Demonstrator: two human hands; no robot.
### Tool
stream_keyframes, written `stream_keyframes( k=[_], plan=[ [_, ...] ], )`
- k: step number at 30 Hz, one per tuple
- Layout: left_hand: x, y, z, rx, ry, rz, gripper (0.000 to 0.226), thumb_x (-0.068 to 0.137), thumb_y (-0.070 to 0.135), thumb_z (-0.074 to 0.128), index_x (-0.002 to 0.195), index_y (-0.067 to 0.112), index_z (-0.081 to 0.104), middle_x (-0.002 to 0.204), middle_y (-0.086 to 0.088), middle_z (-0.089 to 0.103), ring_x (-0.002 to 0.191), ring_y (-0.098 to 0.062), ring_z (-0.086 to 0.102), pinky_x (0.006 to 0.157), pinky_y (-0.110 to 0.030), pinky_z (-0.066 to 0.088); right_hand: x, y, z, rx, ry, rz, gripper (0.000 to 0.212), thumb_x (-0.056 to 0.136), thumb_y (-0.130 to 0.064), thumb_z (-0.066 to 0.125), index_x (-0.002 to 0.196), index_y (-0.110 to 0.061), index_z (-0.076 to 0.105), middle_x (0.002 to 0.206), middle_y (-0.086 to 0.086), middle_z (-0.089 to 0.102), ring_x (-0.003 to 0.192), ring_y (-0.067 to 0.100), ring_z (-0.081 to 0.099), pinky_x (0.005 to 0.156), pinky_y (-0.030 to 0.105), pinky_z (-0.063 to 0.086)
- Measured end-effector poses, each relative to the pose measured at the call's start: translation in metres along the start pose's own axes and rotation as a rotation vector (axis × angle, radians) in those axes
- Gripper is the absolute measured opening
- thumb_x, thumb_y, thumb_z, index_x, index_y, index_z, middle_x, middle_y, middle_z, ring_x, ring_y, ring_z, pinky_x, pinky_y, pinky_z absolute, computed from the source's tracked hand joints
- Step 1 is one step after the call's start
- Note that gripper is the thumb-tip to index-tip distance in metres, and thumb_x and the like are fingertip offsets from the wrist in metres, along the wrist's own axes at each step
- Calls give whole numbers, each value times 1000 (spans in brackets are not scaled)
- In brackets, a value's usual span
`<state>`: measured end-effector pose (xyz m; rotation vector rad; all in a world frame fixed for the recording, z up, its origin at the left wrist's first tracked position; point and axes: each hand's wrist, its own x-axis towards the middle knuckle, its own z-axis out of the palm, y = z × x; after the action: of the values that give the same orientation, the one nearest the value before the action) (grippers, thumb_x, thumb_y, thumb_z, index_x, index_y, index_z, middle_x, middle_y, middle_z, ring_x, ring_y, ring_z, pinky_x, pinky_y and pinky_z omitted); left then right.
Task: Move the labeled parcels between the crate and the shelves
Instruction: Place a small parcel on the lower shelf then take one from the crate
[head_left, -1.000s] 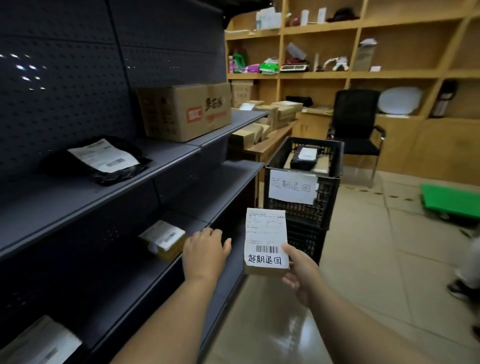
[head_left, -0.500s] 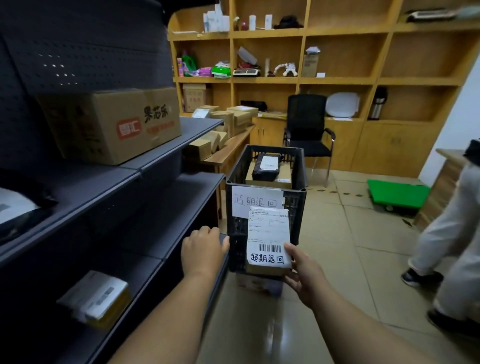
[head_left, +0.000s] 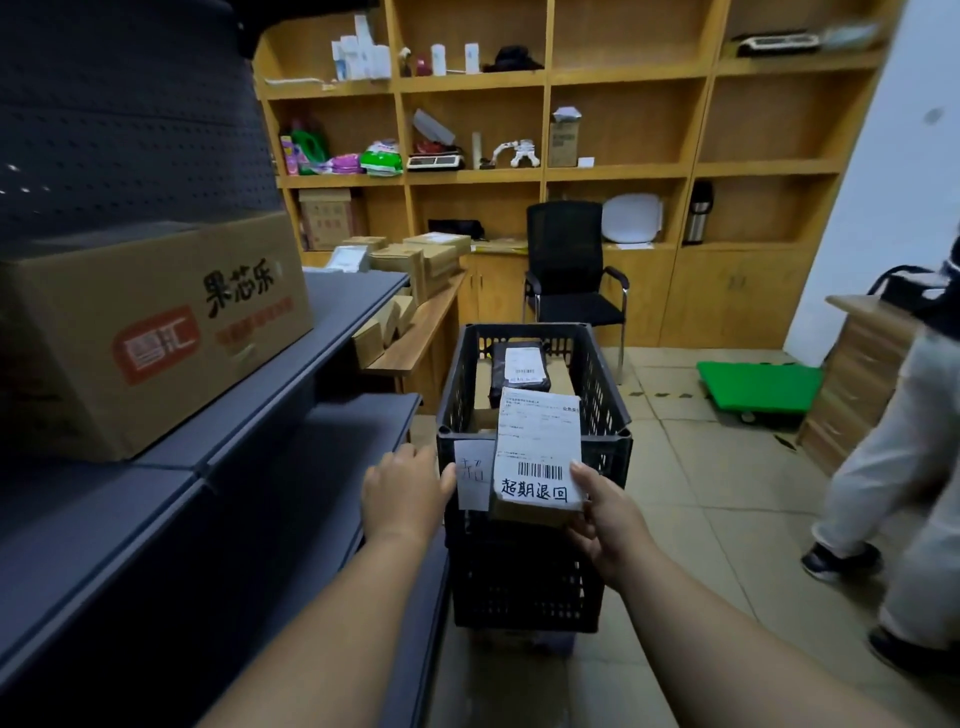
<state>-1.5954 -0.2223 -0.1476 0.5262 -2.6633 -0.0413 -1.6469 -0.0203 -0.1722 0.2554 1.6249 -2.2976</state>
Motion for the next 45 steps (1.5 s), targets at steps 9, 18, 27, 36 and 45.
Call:
stream_keyframes(
  k=[9,18,27,36,45],
  plan=[
    [78,11,29,-19,36,37,35,92,46,45,97,18,64,101,-4,64,93,-25,58,67,-32,31,69,-28,25,53,11,-21,23,87,-33,63,104,-17,64,69,-2,73,44,5,62,44,19,47],
    [166,34,65,-13,42,53,36,94,46,41,110,21,62,107,-2,63,98,-22,56,76,-32,38,167,-63,36,-19,-12,-60,20,86,-34,64,99,-19,64,90,4,73,74,16,69,57,26,53],
    [246,70,113,-84,-42,-43,34,94,43,44,103,17,63,104,-4,63,98,-25,57,76,-34,40,269,-86,29,-58,-34,24,20,86,-31,65,99,-15,63,83,5,76,67,16,73,48,21,53],
    [280,89,179,-891,-431,-492,29,93,42,50,94,15,62,97,-1,65,87,-20,60,75,-32,49,333,-62,13,-128,-102,239,28,90,-31,60,107,-8,61,68,6,73,38,10,59,37,19,45],
    [268,87,226,-1264,-839,-763,23,94,34,54,107,16,62,98,-6,74,90,-22,70,79,-39,55,351,-39,1,-318,-167,412,30,88,-34,61,107,-12,64,88,11,72,72,26,67,55,28,54]
  ],
)
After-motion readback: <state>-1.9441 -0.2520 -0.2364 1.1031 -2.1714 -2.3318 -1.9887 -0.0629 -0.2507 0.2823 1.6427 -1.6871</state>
